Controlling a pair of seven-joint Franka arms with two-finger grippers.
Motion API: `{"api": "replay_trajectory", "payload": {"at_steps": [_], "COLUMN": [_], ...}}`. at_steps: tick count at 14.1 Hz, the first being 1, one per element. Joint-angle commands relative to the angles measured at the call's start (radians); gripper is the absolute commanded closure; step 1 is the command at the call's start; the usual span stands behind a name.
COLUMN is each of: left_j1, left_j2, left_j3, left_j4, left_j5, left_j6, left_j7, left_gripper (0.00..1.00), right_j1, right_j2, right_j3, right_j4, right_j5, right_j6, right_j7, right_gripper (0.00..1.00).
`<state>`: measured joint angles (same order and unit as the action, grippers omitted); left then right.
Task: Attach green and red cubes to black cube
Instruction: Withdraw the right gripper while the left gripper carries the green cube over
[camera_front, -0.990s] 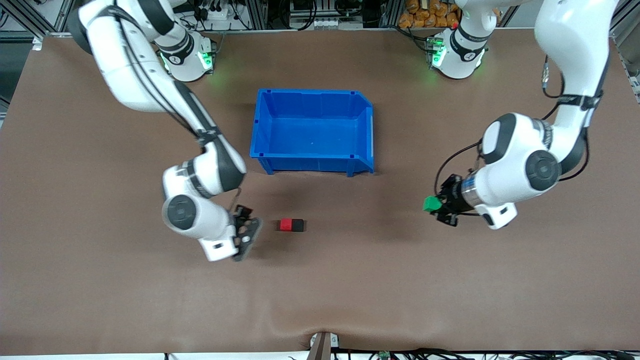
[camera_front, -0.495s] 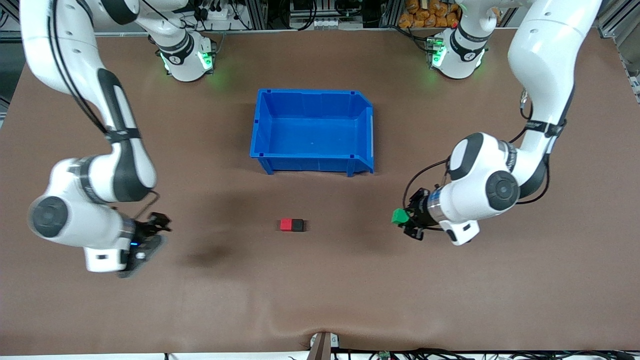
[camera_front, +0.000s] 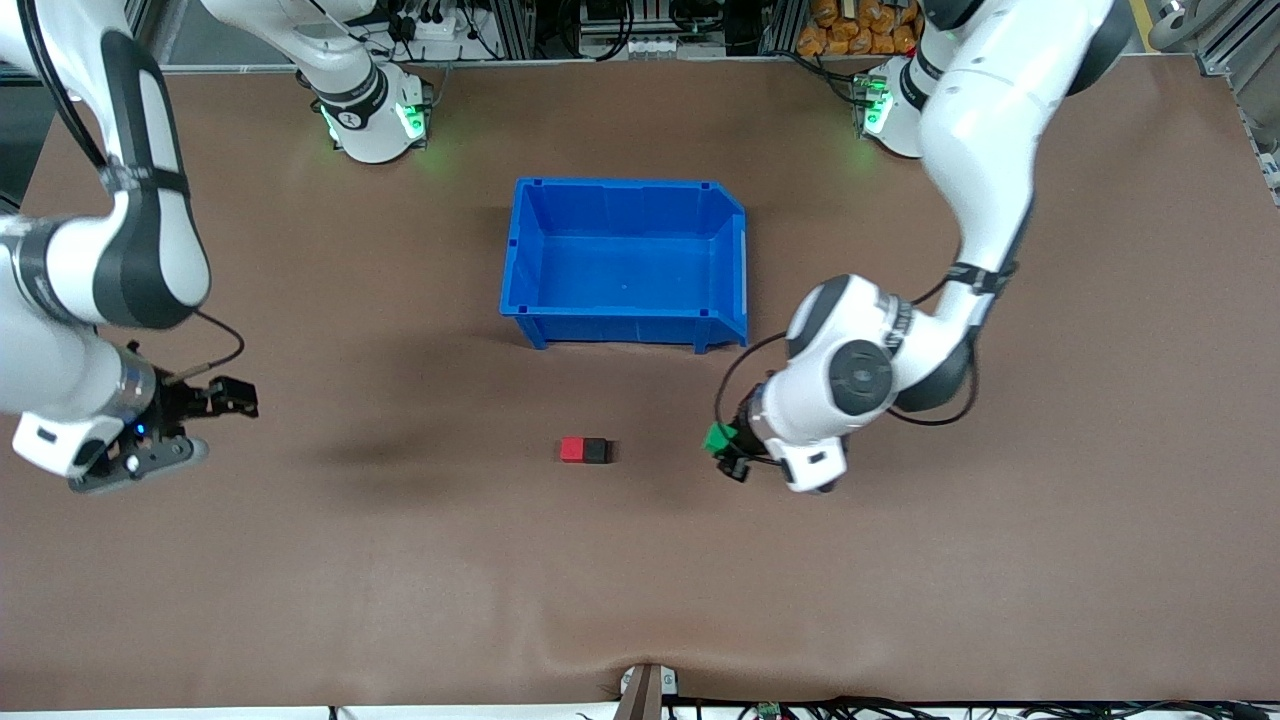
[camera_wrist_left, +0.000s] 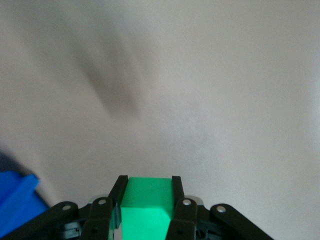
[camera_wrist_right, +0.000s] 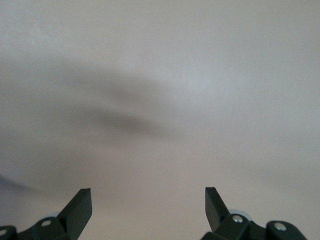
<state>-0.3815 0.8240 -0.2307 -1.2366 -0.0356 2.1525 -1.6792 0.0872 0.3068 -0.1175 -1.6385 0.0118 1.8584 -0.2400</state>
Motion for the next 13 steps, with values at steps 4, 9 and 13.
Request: {"api": "replay_trajectory", "payload": {"at_steps": [4,9,13], "left_j1": [-0.1,-0.151,-0.201], "left_j2": [0.112,0.201,0.231], "left_j3": [0.057,0.07,0.103], "left_j4": [0.092,0.154,0.154], "left_j5": [-0.009,-0.009,-0.009], "left_j6": [0.135,0.185,0.251], "left_j7": [-0.094,-0.253,-0.318], "left_gripper": [1.0,1.0,1.0], "right_j1": [0.013,0.005,-0.059], "right_j2": [-0.199,-0.317,-0.319], "right_j3": [0.007,0.004,0.002], "right_j4": [-0.089,-0.093,-0.014], "right_j5": [-0.009,-0.007,-0.003], "right_j6": [-0.168,-0.263,-0.347], "right_j7": [0.188,0.191,0.182], "right_gripper": [0.0,0.0,0.0]}}
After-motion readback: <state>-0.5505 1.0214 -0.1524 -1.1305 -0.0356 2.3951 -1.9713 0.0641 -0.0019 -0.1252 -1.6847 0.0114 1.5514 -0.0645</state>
